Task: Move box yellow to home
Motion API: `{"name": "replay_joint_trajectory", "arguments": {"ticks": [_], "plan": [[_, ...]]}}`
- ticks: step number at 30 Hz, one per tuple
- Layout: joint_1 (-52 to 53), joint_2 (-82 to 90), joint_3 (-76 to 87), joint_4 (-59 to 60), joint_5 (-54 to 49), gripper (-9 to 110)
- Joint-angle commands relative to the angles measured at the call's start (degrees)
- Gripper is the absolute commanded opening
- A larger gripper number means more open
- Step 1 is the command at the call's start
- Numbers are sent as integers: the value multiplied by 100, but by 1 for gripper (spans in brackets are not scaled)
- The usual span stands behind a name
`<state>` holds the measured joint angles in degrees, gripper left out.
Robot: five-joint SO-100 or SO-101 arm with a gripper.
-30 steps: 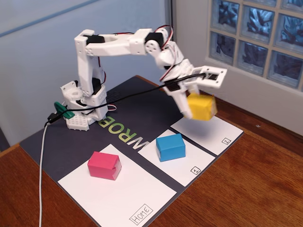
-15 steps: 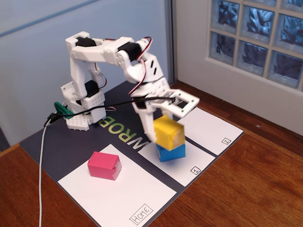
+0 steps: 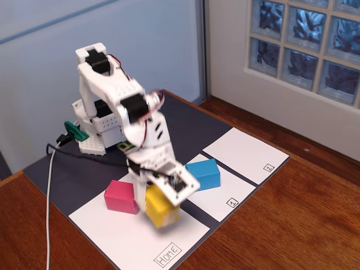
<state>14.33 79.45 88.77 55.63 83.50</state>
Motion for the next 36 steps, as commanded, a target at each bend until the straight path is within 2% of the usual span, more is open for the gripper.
{"name": "replay_joint_trajectory", "arguments": {"ticks": [1, 9, 16, 21, 24, 36], "plan": [[44, -53, 18, -290, -35, -1], [18, -571, 167, -483, 26, -1], [167, -809, 686, -1107, -220, 1], [132, -800, 738, -1107, -360, 24], [105, -765, 765, -1107, -369, 32], [18, -193, 729, -1011, -88, 31]]}}
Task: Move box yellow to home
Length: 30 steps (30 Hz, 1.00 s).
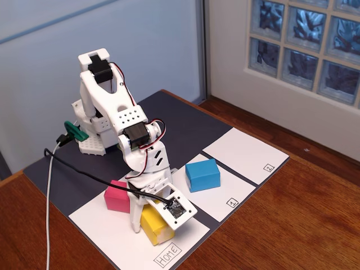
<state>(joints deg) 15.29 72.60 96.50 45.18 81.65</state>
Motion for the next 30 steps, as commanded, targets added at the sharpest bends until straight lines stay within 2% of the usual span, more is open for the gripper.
{"name": "replay_joint_trajectory", "arguments": {"ticks": [1, 15, 26, 30], "plan": [[-97, 598, -62, 88, 114, 31], [-123, 2707, -220, 1433, 220, 23], [-633, 4359, 114, 2382, 246, 0], [-1046, 5142, 765, 2391, 220, -1]]}}
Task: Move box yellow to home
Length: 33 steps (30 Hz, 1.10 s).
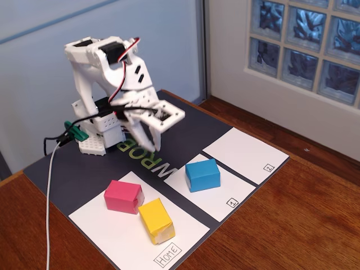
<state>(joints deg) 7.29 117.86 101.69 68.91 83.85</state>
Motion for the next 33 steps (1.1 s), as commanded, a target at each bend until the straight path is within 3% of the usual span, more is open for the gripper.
{"name": "replay_joint_trajectory", "arguments": {"ticks": [1, 9, 18, 33], "plan": [[-369, 844, 457, 35, -9, -1], [-1160, 2118, 1881, 712, 466, -1], [-1406, 3480, 4069, 668, 457, -1], [-1107, 6337, 7242, 598, -308, -1]]}}
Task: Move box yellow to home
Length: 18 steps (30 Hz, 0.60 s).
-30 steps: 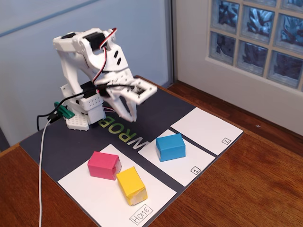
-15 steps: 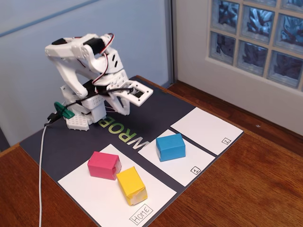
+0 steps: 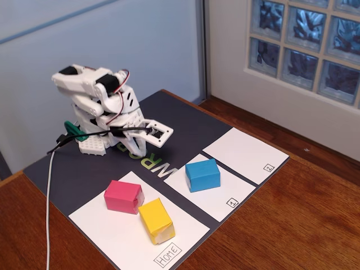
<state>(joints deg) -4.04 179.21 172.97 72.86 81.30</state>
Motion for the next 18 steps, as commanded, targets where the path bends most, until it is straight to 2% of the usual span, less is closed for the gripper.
{"name": "replay_joint_trajectory", "arguments": {"ticks": [1, 11, 18], "plan": [[-26, 281, 114, 360, -18, -1], [18, 1213, 114, 1063, 448, 0], [26, 1213, 114, 1072, 527, 0]]}}
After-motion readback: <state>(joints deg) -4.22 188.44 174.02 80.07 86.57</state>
